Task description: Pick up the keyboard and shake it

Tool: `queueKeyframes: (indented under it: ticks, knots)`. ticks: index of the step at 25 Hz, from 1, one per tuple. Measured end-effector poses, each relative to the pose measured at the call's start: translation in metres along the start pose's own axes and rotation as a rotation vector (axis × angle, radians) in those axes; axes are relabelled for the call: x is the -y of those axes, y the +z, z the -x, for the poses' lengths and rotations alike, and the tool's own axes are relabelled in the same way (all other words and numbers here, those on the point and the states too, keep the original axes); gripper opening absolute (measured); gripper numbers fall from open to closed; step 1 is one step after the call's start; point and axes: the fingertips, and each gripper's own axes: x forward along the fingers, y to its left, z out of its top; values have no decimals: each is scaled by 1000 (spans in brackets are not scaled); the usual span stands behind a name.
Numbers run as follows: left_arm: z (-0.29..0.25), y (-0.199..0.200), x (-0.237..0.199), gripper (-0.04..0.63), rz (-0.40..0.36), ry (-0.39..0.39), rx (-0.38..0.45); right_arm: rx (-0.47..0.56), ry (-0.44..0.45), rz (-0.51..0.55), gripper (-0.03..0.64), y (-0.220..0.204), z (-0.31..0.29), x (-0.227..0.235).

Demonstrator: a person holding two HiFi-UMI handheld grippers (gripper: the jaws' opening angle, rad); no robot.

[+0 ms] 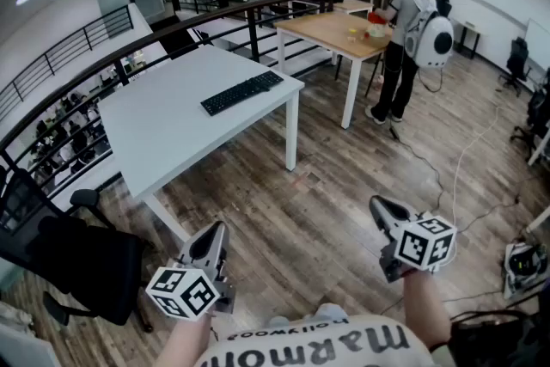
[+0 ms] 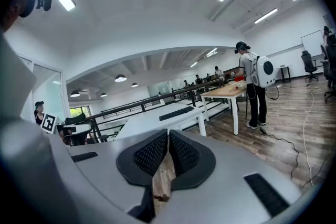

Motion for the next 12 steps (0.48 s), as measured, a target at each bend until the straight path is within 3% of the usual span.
queueKeyframes:
  ticks: [7, 12]
  knots:
    - [-38, 1, 23, 2, 26, 40, 15, -58, 29, 77, 41, 25, -11, 38]
    - [-72, -3, 45, 2, 17, 66, 36, -58, 67, 39, 41, 41, -20, 81]
